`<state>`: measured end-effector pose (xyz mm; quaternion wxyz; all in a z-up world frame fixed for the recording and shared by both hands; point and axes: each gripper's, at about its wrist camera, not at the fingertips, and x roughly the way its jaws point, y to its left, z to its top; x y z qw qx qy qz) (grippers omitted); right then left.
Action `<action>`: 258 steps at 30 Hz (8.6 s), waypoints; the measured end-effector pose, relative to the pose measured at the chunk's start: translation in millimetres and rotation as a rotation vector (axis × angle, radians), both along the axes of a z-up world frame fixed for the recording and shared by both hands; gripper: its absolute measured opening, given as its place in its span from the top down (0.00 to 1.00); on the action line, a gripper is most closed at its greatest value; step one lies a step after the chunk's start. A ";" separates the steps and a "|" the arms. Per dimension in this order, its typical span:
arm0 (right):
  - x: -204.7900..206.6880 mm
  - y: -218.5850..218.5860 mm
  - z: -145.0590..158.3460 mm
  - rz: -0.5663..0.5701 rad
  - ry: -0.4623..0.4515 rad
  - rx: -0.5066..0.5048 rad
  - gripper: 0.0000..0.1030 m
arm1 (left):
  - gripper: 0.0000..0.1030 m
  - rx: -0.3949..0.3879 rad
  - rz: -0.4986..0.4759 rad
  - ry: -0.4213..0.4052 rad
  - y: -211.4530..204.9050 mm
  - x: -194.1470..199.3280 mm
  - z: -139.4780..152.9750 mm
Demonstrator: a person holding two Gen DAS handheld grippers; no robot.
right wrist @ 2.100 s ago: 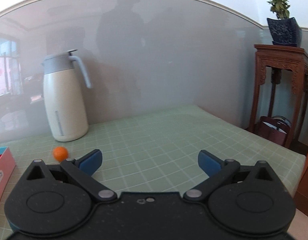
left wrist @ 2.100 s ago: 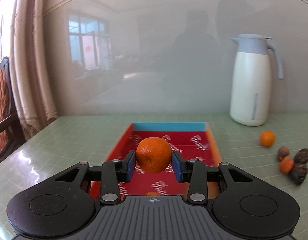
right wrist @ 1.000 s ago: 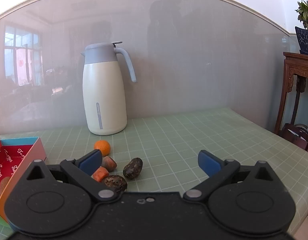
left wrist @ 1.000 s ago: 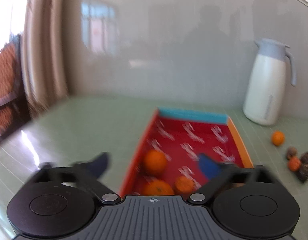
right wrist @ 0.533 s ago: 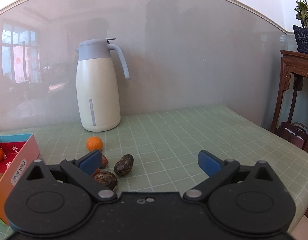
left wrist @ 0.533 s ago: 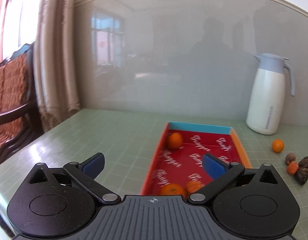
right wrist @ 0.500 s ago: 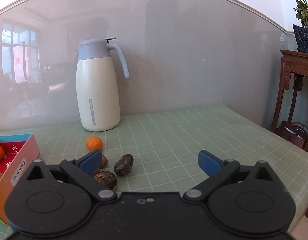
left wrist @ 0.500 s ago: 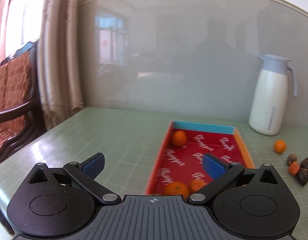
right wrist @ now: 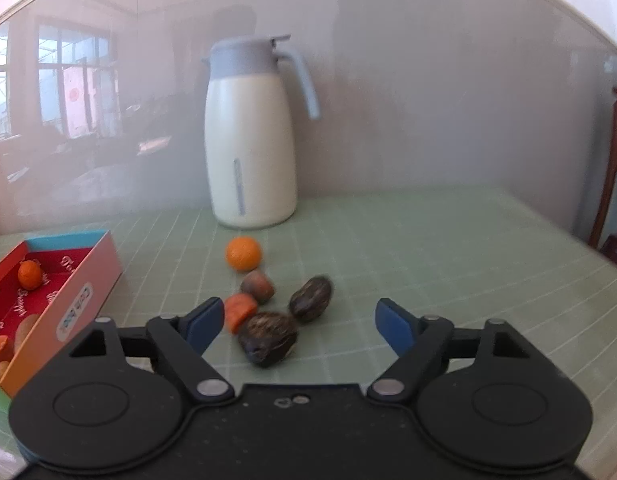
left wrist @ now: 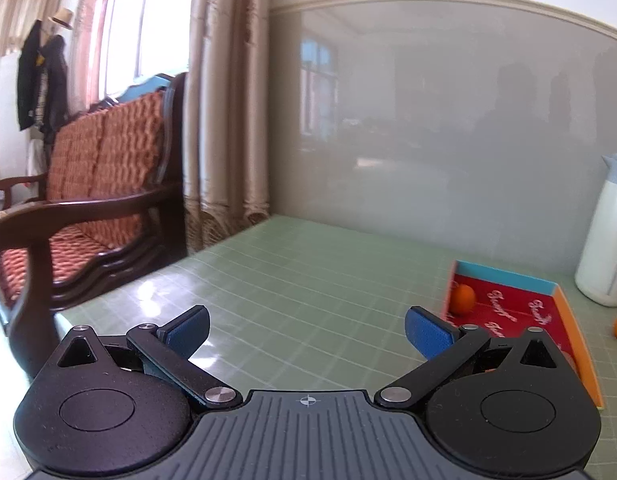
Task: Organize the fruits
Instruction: 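Move the right tool toward the dark brown walnut, then close the right gripper on the dark brown walnut and lift it, then carry the walnut into the red box and open the right gripper, then move the right tool back while the left tool approaches the orange piece, then grasp the orange cylindrical fruit piece with the left gripper, then carry the orange piece into the red box and open the left gripper, then move the left tool away while the right tool approaches the oblong seed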
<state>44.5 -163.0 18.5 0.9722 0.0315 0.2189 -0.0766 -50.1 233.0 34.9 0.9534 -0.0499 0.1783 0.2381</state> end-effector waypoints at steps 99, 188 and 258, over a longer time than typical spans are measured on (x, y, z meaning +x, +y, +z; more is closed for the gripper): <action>26.3 111.6 11.9 0.392 -0.054 0.041 0.29 | 0.00 -0.035 0.254 0.049 39.2 -11.3 -15.4; -52.5 -147.7 17.3 -0.406 -0.149 0.013 0.00 | 0.66 0.102 -0.546 0.085 -270.8 122.1 -23.3; -2.9 -45.8 13.5 -0.178 -0.084 -0.048 0.00 | 0.00 -0.090 0.046 0.064 -21.6 37.7 -7.0</action>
